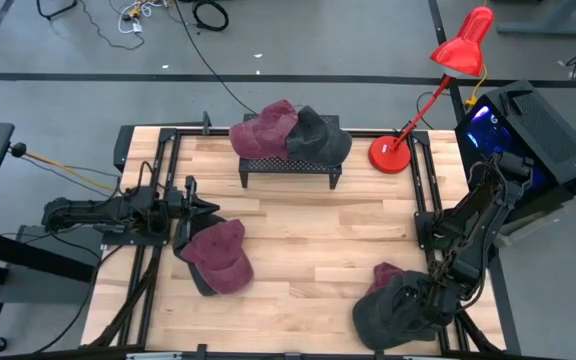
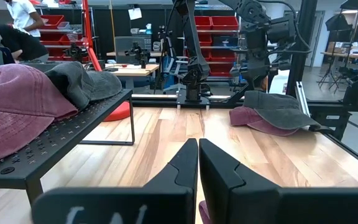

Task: Pick & Place hat
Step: Move the right black cap

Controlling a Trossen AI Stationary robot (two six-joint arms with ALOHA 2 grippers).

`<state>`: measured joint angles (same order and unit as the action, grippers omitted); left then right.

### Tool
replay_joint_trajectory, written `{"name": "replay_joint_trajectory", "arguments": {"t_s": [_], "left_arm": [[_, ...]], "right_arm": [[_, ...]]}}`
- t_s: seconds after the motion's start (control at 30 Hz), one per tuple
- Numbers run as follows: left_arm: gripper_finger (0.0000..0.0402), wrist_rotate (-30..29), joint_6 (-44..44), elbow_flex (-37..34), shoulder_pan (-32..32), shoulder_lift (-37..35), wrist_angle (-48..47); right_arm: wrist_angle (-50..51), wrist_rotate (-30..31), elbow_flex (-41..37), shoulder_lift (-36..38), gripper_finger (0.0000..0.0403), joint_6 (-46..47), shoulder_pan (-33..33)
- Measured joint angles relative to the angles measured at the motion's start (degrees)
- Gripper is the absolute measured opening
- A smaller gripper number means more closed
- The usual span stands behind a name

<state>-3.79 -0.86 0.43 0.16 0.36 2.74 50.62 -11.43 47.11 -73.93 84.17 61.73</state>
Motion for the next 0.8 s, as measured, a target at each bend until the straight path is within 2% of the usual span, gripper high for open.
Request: {"name": "replay_joint_trajectory", "arguments": {"t_s": [0.17,0.37,0.53,0.67,0.8], "left_arm": [[0.0021,0.00,-0.02,0.00,0.00,0.00,0.00],[0.0021,0.00,-0.01,-0.02,-0.02,0.00,0.00],[0.0021,0.00,-0.01,-0.01,-0.01,0.00,-0.01],[0.0021,0.00,-0.01,-0.01,-0.01,0.00,0.00],[0.0021,0.00,-0.01,-0.02,-0.01,0.00,0.00]], "right_arm": [[0.66,0.01,-0.03,0.00,0.0195,0.86,0.00],[-4.63,-1.79,-3.20,-0.02,0.0180,1.54,-0.04],[-4.41,-1.69,-3.45,-0.02,0.0168,2.39,-0.04],[-4.34,-1.65,-3.45,-0.02,0.0138,2.34,-0.04],[-4.22,-1.60,-3.45,-0.02,0.0087,2.20,-0.04]]}}
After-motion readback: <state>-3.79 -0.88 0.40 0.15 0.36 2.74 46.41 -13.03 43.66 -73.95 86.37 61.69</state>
